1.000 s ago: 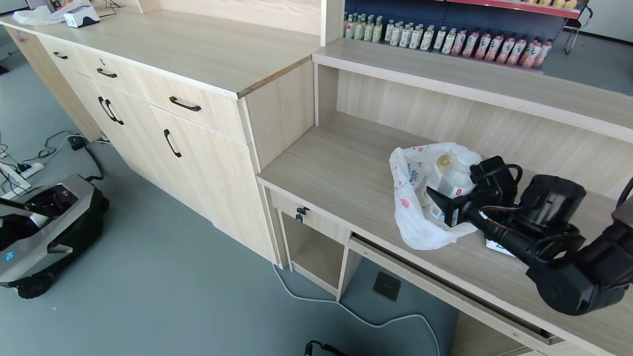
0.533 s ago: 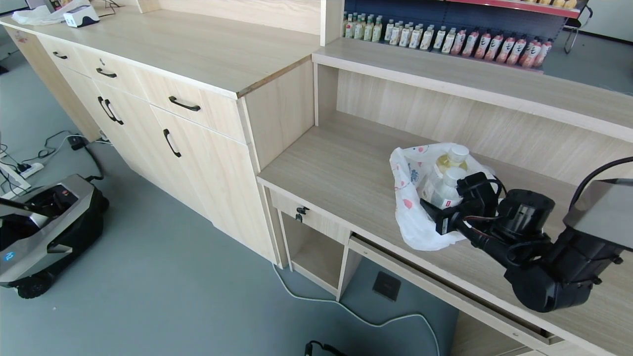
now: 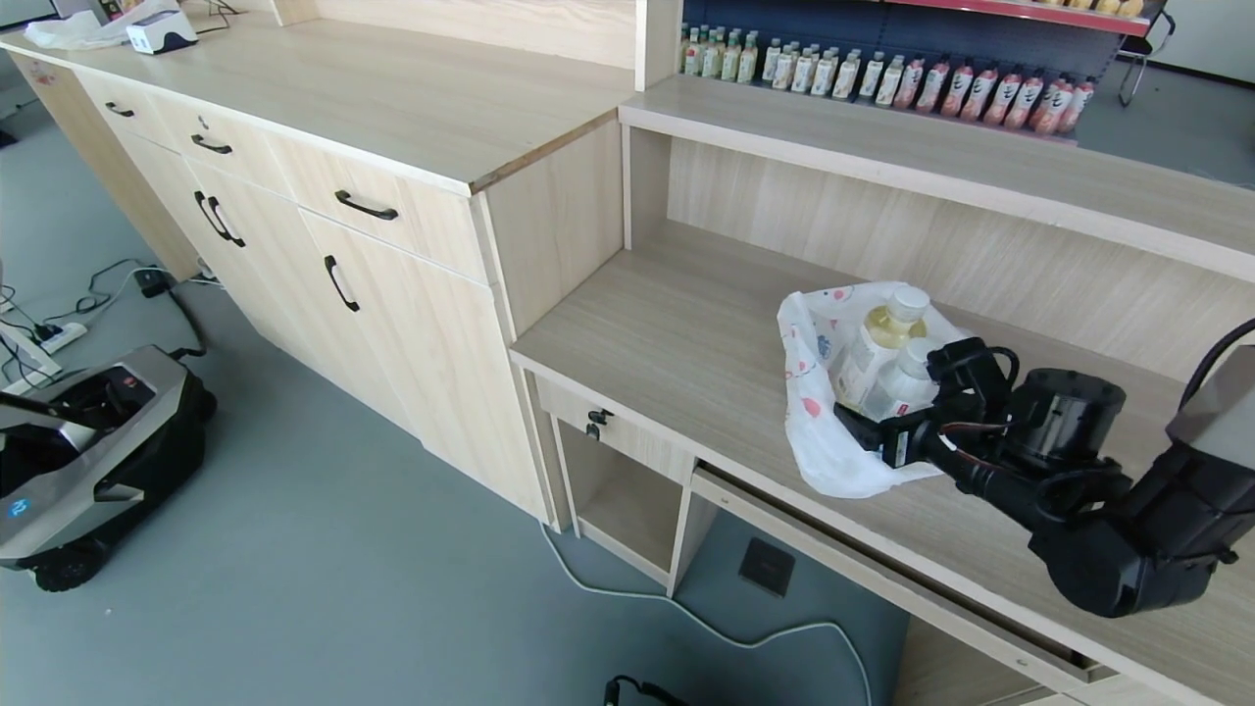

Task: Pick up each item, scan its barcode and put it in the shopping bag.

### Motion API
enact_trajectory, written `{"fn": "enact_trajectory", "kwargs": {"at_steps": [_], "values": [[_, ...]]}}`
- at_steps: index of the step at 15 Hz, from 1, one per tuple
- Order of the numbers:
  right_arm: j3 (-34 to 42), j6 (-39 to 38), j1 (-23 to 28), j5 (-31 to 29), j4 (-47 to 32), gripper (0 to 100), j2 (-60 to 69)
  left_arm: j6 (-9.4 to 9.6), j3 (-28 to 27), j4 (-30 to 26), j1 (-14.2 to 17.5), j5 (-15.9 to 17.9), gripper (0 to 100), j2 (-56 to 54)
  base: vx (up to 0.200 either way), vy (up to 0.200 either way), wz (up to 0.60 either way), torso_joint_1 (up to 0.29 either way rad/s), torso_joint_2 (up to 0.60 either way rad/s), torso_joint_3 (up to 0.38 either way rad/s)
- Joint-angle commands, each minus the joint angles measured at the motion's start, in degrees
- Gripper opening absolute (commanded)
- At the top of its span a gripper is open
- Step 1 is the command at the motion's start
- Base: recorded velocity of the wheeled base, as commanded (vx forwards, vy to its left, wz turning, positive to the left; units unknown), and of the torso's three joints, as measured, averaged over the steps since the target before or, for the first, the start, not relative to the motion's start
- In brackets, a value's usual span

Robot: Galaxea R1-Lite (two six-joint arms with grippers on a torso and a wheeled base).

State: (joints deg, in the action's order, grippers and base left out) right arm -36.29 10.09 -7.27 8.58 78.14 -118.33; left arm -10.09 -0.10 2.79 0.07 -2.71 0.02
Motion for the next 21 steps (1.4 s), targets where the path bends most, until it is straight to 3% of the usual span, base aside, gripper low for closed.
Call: {"fn": "enact_trajectory", "kwargs": {"at_steps": [1,4,6,8,11,12,14,21], "values": [[3.7,0.5,0.8,-0.1,-13.4,100,22.0,-0.01,0.0,0.0,0.0,0.0,100,0.0,0.000,0.000,0.00,0.000,0.00,0.000],[6.2,2.9,6.2,-0.1,-27.4,100,40.4,-0.01,0.0,0.0,0.0,0.0,100,0.0,0.000,0.000,-0.20,0.002,0.00,-0.001],[5.9,5.6,10.9,-0.1,-32.8,100,45.7,-0.01,0.0,0.0,0.0,0.0,100,0.0,0.000,0.000,-0.60,0.002,0.00,0.002],[5.4,5.8,15.3,-0.5,-42.9,100,53.6,-0.01,0.0,0.0,0.0,0.0,100,0.0,0.000,0.000,-0.60,0.002,0.01,0.000],[6.3,5.2,17.7,-5.2,-46.2,100,56.7,-0.01,0.0,0.0,0.0,0.0,100,0.0,0.000,0.000,-0.60,-0.001,0.00,-0.004],[6.7,2.1,18.1,-10.8,-49.0,100,58.5,-0.01,0.0,0.0,0.0,0.0,100,0.0,0.000,0.000,-0.60,0.002,-0.01,0.002],[6.9,-0.2,18.7,-14.5,-52.9,100,60.6,-0.01,0.0,0.0,0.0,0.0,100,0.0,0.000,0.000,-0.60,0.005,0.00,0.000],[23.7,-8.5,19.1,-12.0,-54.9,100,74.2,-0.01,0.0,0.0,0.0,0.0,100,0.0,0.000,0.000,-0.09,0.001,0.00,0.000]]}}
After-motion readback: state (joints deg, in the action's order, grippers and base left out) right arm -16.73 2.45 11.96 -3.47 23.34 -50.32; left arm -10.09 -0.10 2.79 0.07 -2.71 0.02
